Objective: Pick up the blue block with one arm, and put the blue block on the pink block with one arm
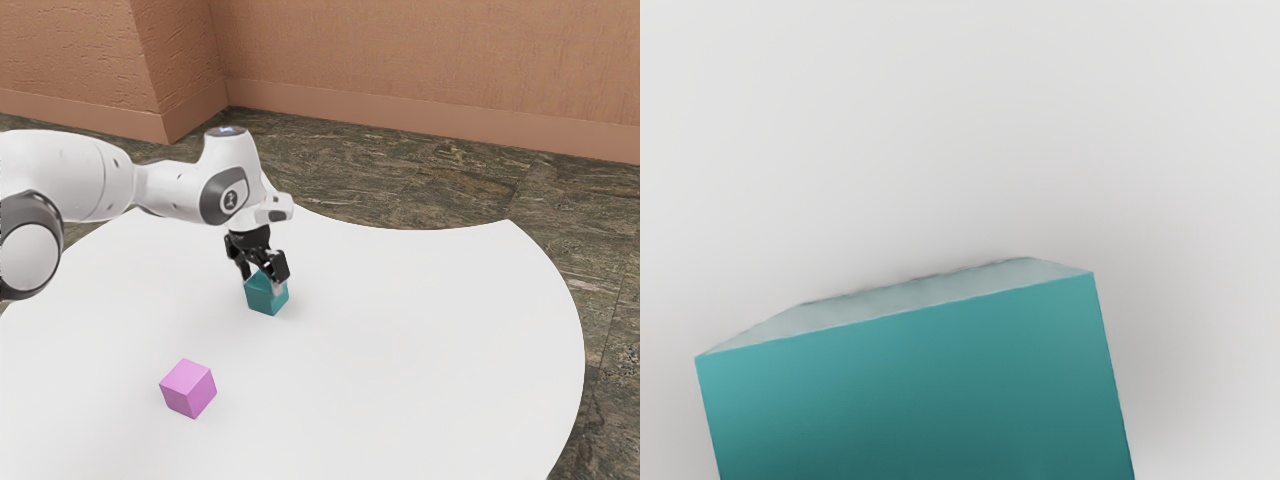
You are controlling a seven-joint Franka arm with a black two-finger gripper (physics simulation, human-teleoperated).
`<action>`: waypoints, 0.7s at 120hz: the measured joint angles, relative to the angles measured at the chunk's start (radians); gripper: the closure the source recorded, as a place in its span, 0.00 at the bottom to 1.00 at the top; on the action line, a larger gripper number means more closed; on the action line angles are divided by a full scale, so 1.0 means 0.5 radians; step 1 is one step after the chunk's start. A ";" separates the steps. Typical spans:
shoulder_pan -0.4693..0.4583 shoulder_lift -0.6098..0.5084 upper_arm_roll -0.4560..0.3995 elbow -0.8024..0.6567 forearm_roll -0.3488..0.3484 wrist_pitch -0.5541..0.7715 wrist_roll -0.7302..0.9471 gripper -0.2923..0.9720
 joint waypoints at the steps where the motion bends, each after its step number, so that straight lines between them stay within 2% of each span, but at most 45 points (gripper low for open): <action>1: 0.000 0.003 0.000 0.002 0.000 -0.001 0.001 0.23; 51: -0.031 0.080 0.040 0.075 -0.022 -0.020 -0.004 0.24; 84: -0.035 0.118 0.045 0.097 -0.102 -0.021 -0.095 0.26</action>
